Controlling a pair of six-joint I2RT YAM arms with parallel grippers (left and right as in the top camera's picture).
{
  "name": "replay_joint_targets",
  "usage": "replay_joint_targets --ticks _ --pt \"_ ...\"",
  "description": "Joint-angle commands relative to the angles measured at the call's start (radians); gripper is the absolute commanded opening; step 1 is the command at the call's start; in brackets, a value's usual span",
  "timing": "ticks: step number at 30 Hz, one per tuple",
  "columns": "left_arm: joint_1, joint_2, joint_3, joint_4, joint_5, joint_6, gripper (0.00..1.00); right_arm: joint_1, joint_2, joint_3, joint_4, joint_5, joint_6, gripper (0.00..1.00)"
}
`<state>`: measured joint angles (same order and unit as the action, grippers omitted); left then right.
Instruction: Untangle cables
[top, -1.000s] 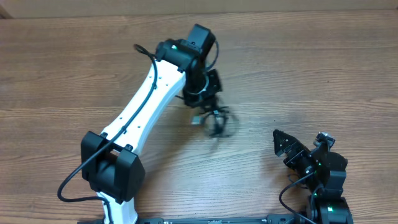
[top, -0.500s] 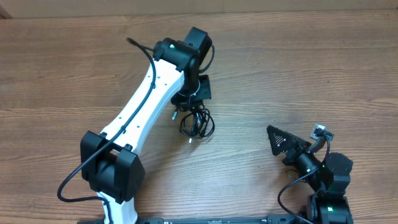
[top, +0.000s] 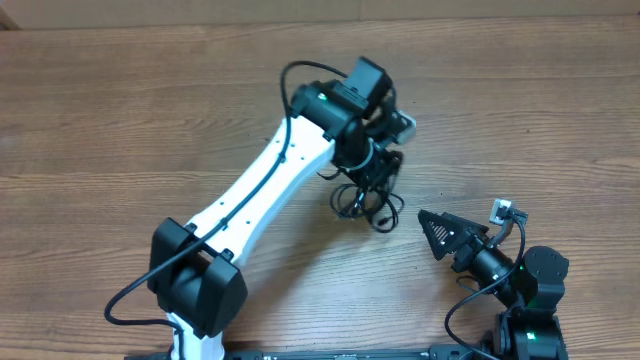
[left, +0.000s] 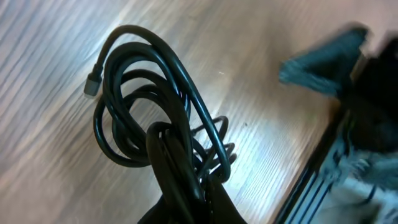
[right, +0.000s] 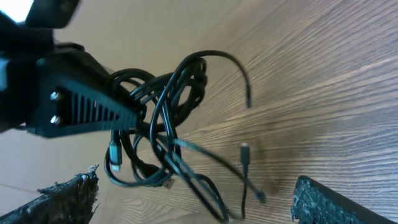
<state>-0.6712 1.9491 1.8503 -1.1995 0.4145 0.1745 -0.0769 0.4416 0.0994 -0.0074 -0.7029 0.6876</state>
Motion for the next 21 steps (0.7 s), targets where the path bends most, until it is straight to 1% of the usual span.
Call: replay_joint_targets --ticks 1,8,12,17,19,21 --pt "-0.020 0.003 0.026 0.014 0.046 0.228 0.04 0.004 0.000 0.022 0.007 -0.013 -0.008 1.00" --pt "-0.027 0.003 0.026 0.046 0.050 0.229 0.04 0.004 0.000 0.022 0.007 -0.013 -0.014 1.00" --pt "-0.039 0.003 0.026 0.049 0.050 0.229 0.04 0.004 0.000 0.021 0.006 0.028 -0.013 1.00" --pt "-0.064 0.003 0.026 0.057 0.050 0.220 0.04 0.004 0.000 0.021 0.024 0.028 0.125 1.00" --pt "-0.076 0.003 0.026 0.069 0.050 0.212 0.04 0.004 0.000 0.021 0.029 0.027 0.124 0.91" --pt "-0.087 0.003 0.026 0.087 0.050 0.204 0.04 0.004 0.000 0.021 0.029 0.022 0.124 0.88"
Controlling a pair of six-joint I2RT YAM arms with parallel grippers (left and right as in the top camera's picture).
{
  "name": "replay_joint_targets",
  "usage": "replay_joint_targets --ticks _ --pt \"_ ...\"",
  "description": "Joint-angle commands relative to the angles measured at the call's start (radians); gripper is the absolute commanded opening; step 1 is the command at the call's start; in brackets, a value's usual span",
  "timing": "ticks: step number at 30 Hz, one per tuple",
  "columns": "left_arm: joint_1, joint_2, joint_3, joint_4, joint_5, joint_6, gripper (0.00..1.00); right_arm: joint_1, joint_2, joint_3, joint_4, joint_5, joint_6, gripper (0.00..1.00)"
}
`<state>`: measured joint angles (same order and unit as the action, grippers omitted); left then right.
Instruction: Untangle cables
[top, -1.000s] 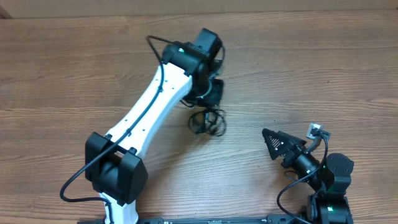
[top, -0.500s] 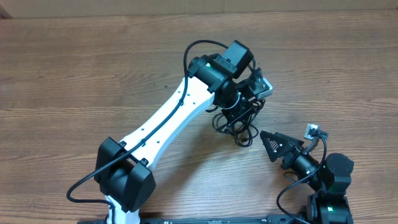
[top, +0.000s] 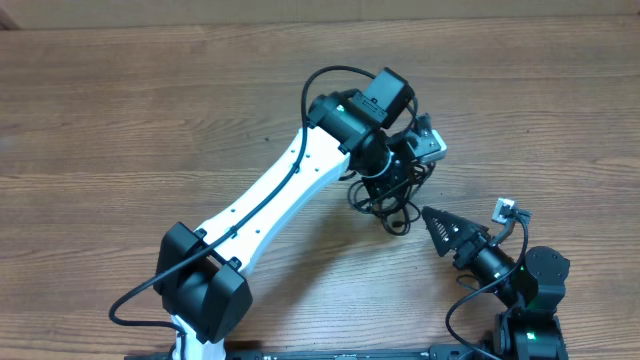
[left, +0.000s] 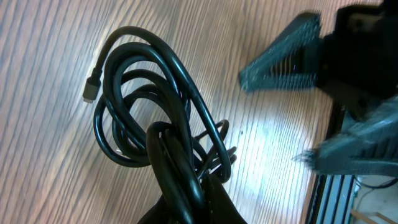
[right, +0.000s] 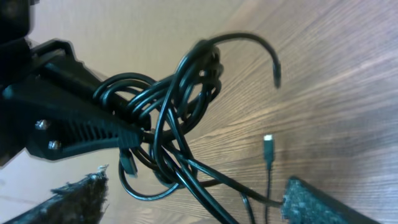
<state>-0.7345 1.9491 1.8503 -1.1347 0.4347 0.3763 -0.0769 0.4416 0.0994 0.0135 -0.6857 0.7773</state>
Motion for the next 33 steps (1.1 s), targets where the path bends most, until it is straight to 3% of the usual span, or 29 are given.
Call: replay_joint_targets --ticks 1,11,15,20,22,28,33 --pt "-0.029 0.003 0.026 0.032 0.030 0.001 0.04 0.004 0.000 0.021 0.009 -0.003 0.034 0.88" --pt "-0.078 0.003 0.026 0.066 0.029 0.002 0.04 0.004 0.000 0.021 0.005 0.005 0.034 0.82" --pt "-0.080 0.003 0.026 0.061 0.030 0.001 0.04 0.004 0.000 0.021 0.004 0.041 0.033 0.60" --pt "-0.083 0.003 0.026 0.058 0.035 0.001 0.04 0.004 0.000 0.021 0.005 0.099 0.034 0.43" --pt "-0.089 0.003 0.026 0.058 0.038 0.001 0.04 0.004 0.000 0.021 0.006 0.109 0.034 0.43" --pt "-0.105 0.003 0.026 0.063 0.037 0.002 0.04 0.004 0.000 0.021 0.009 0.107 0.034 0.58" --pt "-0.106 0.003 0.026 0.069 0.028 0.002 0.04 0.004 0.000 0.021 0.010 0.093 0.034 0.63"
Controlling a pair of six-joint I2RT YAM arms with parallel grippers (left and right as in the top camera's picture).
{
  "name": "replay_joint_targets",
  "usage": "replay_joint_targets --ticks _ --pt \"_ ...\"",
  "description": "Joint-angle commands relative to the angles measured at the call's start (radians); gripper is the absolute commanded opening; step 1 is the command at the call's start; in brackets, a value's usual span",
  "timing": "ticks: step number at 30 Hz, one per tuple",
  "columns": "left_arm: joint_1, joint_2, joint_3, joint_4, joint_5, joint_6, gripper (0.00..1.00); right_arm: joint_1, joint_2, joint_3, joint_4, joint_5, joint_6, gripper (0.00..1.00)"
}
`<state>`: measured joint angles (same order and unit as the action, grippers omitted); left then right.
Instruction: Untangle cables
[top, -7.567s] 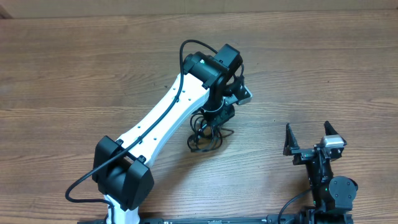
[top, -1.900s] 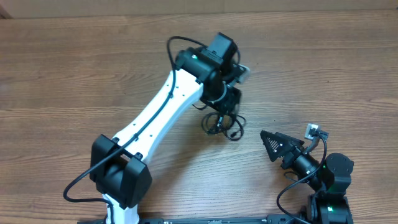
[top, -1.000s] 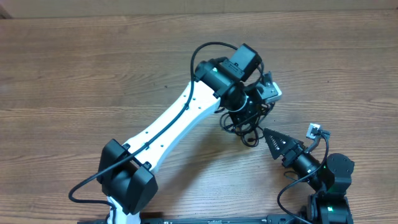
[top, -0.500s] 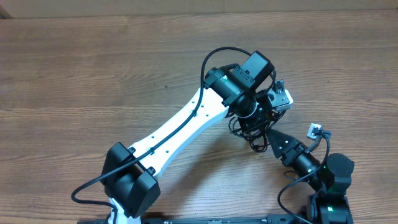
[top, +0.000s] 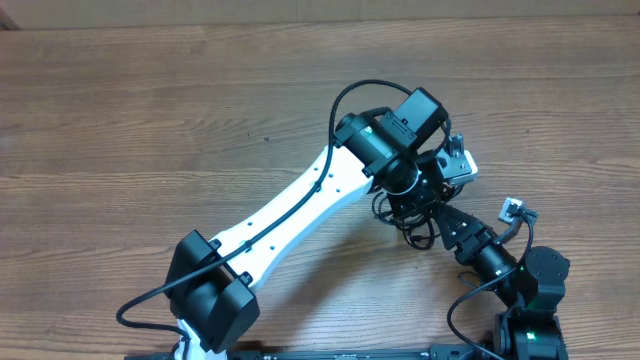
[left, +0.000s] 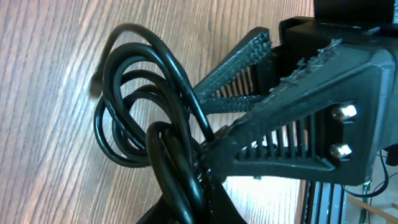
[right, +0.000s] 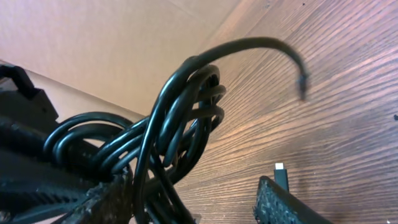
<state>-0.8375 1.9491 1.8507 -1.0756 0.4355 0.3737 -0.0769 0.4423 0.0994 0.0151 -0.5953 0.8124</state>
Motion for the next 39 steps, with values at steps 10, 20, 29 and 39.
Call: replay_joint_targets --ticks 10,20,29,39 --pt "-0.019 0.003 0.026 0.015 0.060 0.004 0.04 0.004 -0.001 0.021 0.007 0.003 -0.010 0.38" --pt "-0.029 0.003 0.026 0.016 0.025 0.004 0.04 0.004 -0.001 0.021 0.006 0.023 -0.009 0.04" --pt "-0.027 0.003 0.026 0.013 -0.196 -0.167 0.04 0.004 -0.001 0.021 -0.138 0.179 0.000 0.04" --pt "-0.025 0.001 0.026 0.051 -0.383 -0.424 0.04 0.004 -0.001 0.021 -0.178 0.184 -0.001 0.04"
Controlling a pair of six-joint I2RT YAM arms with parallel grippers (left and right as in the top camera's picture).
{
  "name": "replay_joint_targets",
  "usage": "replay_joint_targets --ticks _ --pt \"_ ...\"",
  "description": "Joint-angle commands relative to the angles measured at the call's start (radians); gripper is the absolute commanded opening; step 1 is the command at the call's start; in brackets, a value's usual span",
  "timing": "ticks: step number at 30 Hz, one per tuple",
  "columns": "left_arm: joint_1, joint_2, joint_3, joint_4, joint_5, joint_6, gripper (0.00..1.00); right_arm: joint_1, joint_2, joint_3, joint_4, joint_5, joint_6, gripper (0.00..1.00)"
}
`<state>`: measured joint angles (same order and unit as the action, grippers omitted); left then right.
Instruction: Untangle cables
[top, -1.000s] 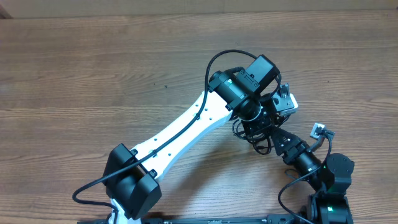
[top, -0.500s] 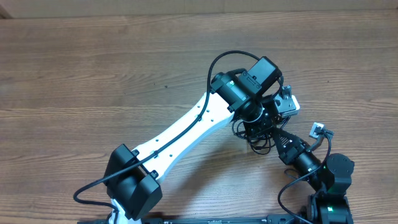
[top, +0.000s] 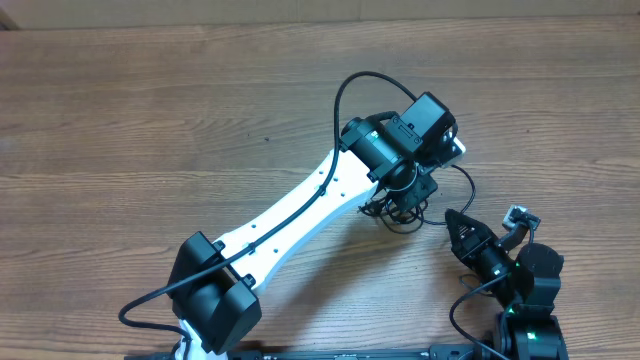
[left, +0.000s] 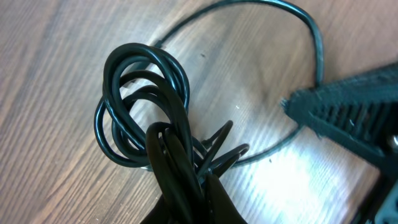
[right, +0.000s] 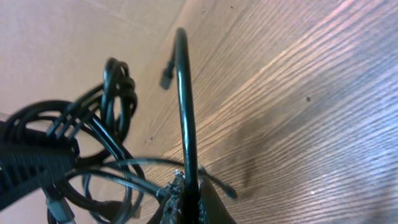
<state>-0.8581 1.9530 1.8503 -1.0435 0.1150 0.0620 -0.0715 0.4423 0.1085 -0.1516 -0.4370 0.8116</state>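
A tangled bundle of black cables (left: 140, 109) hangs in coils just above the wooden table (top: 150, 110). My left gripper (left: 193, 186) is shut on the bundle's lower part, and it shows in the overhead view at the end of the white arm (top: 402, 195). One black strand (right: 186, 118) runs out of the bundle, with its plug end (right: 166, 79) free. My right gripper (right: 188, 196) is shut on that strand, a little right of and below the bundle in the overhead view (top: 456, 222). A thin loop of cable (left: 314, 56) arcs between the two grippers.
The white left arm (top: 290, 225) crosses the table diagonally from the near left. The right arm's base (top: 530, 285) sits at the near right edge. Bare wood lies to the left and far side. A pale wall (right: 62, 37) stands beyond the table.
My right gripper was open with the bundle between its jaws. It is now shut on a single strand and sits slightly back from the bundle. The strand stands out from the coils.
First my left gripper held the bundle at mid-table, with the right gripper open and well apart at the near right. The bundle then stood closer to the right gripper, then between its open jaws. Now the right gripper holds one strand.
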Motion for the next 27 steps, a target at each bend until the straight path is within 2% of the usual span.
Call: replay_joint_targets --ticks 1,10,26,27 --pt "-0.004 -0.004 0.027 0.029 -0.063 -0.128 0.04 -0.002 -0.001 0.012 -0.023 0.026 0.000 0.04" --pt "-0.004 -0.058 0.039 0.151 -0.063 -0.229 0.04 -0.002 -0.001 0.012 -0.146 0.025 -0.001 0.04" --pt "-0.003 -0.176 0.039 0.299 -0.064 -0.329 0.04 -0.002 -0.001 0.011 -0.180 0.026 -0.001 0.04" --pt "-0.001 -0.183 0.039 0.298 -0.063 -0.329 0.04 -0.002 -0.001 0.011 -0.180 0.026 -0.001 0.11"
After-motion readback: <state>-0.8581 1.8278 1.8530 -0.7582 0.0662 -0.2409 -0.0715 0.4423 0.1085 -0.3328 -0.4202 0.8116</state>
